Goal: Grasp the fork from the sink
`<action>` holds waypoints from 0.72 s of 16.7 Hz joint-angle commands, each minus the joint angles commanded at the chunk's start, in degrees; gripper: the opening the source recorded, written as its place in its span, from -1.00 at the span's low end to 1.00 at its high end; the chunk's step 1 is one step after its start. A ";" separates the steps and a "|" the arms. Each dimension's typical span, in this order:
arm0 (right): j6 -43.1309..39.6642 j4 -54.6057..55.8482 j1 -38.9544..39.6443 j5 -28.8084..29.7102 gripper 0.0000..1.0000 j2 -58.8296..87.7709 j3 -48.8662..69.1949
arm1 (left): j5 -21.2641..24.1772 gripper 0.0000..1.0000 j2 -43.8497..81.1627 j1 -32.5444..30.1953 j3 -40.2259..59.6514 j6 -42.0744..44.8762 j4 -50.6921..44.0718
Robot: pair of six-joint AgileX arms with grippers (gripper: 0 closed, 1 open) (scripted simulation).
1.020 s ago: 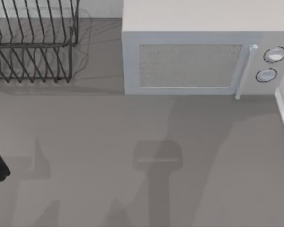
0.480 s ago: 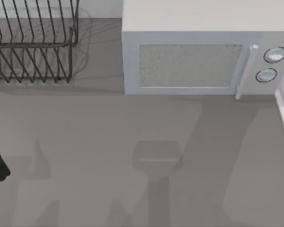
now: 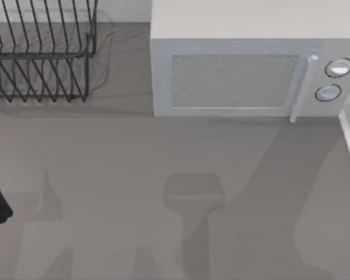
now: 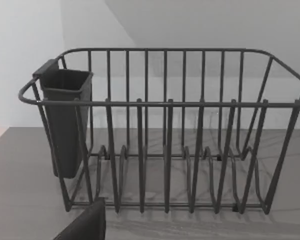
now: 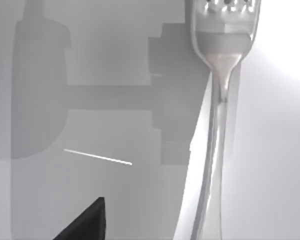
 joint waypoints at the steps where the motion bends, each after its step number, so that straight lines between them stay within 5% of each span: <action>1: 0.01 2.96 -0.03 0.01 1.00 1.15 -1.51 | 0.00 1.00 0.00 0.00 0.00 0.00 0.00; 11: 0.06 15.86 -0.18 0.09 1.00 6.96 -8.86 | 0.00 1.00 0.00 0.00 0.00 0.00 0.00; 12: 0.06 15.86 -0.18 0.09 0.85 6.96 -8.86 | 0.00 1.00 0.00 0.00 0.00 0.00 0.00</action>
